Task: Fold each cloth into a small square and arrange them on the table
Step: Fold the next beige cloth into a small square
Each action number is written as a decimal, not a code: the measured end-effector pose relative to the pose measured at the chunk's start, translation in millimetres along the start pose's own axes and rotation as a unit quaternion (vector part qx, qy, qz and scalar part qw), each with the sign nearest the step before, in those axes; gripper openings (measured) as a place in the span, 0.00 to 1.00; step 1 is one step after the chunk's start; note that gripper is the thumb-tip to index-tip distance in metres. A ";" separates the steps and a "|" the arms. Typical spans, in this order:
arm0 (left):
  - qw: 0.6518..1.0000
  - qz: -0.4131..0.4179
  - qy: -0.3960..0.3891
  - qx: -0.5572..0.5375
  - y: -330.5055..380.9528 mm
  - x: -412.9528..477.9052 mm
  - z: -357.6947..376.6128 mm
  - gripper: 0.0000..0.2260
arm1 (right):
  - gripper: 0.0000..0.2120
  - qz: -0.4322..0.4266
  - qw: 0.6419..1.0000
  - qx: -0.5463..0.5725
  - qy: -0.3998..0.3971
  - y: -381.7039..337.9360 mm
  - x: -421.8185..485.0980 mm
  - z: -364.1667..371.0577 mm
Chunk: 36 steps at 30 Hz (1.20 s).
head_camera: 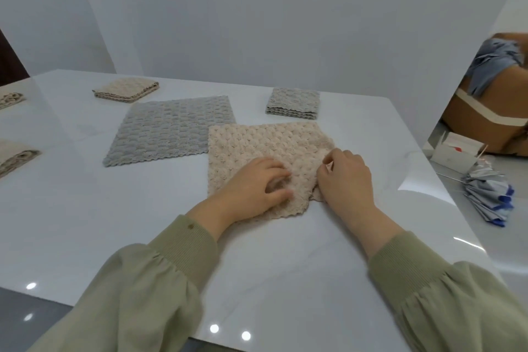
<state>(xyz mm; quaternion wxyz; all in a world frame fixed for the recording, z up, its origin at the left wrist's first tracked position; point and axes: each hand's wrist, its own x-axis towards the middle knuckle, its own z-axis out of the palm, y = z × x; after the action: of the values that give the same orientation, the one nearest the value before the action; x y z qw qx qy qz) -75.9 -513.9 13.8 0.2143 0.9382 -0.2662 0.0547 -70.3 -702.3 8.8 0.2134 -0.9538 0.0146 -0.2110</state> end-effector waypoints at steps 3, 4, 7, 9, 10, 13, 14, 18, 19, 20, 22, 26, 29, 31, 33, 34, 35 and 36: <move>0.997 0.013 -0.060 0.046 6.8 -2.5 8.4 0.29 | 0.11 -0.024 0.996 -0.060 -0.057 9.3 -8.5 -3.8; 0.994 0.018 -0.076 0.079 6.3 -2.3 10.2 0.31 | 0.12 -0.041 0.995 -0.063 -0.062 10.8 -10.3 -4.4; 0.992 0.019 -0.081 0.097 3.9 -1.3 9.2 0.30 | 0.15 -0.059 0.989 -0.102 -0.085 10.2 -10.0 -11.0; 0.994 0.019 -0.085 0.072 3.5 -0.6 5.7 0.28 | 0.15 -0.058 0.976 -0.188 -0.089 10.9 -7.9 -17.7; 0.995 0.018 -0.086 0.055 3.8 -0.8 3.4 0.26 | 0.14 -0.049 0.967 -0.233 -0.086 11.9 -6.4 -22.0; 0.996 -0.014 -0.057 -0.065 4.4 -1.5 -6.2 0.16 | 0.12 -0.032 0.960 -0.273 -0.052 16.1 -1.6 -27.8; 0.993 -0.033 -0.032 -0.111 4.0 -1.8 -9.1 0.15 | 0.13 -0.052 0.968 -0.246 -0.018 15.5 -1.5 -25.4; 0.993 -0.070 -0.054 0.072 -12.1 -0.7 -6.2 0.23 | 0.20 -0.134 0.982 -0.108 -0.071 8.9 -4.1 -5.4; 0.984 -0.088 -0.098 0.122 -16.6 -0.8 -3.4 0.26 | 0.23 -0.106 0.976 -0.118 -0.149 9.7 -5.1 0.0; 0.975 -0.105 -0.130 0.145 -19.5 0.1 -1.2 0.28 | 0.25 -0.081 0.968 -0.133 -0.199 13.3 -4.2 3.7; 0.976 -0.107 -0.123 0.143 -23.7 1.8 -0.7 0.28 | 0.26 -0.058 0.966 -0.136 -0.213 18.7 -2.3 4.5; 0.994 -0.087 0.028 0.054 -30.0 5.5 -10.6 0.18 | 0.23 -0.043 0.985 -0.093 -0.139 19.8 1.1 1.2; 0.983 -0.136 0.120 -0.009 -36.2 10.9 -16.1 0.12 | 0.17 -0.029 0.987 -0.130 -0.092 19.2 7.4 1.3; 0.961 -0.163 0.221 -0.038 -43.7 13.7 -20.9 0.11 | 0.15 0.001 0.990 -0.135 -0.037 16.6 17.5 0.8; 0.934 -0.187 0.303 -0.036 -56.7 15.0 -26.8 0.11 | 0.14 0.016 0.991 -0.135 -0.008 13.4 31.5 0.3; 0.923 -0.200 0.327 -0.031 -64.3 15.2 -30.0 0.12 | 0.14 0.014 0.990 -0.140 -0.006 11.0 39.2 0.7; 0.915 -0.213 0.341 -0.027 -72.1 16.1 -32.1 0.12 | 0.13 0.007 0.989 -0.149 -0.010 8.2 47.5 1.8; 0.910 -0.221 0.349 -0.023 -79.3 17.9 -33.6 0.12 | 0.13 -0.001 0.987 -0.160 -0.024 4.8 55.8 4.2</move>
<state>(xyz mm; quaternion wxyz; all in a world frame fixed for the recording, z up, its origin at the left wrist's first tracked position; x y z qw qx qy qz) -18.7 -447.2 18.4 0.3213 0.8891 0.0388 0.3236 -17.4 -711.6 25.5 0.0586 -0.9804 0.0421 -0.1831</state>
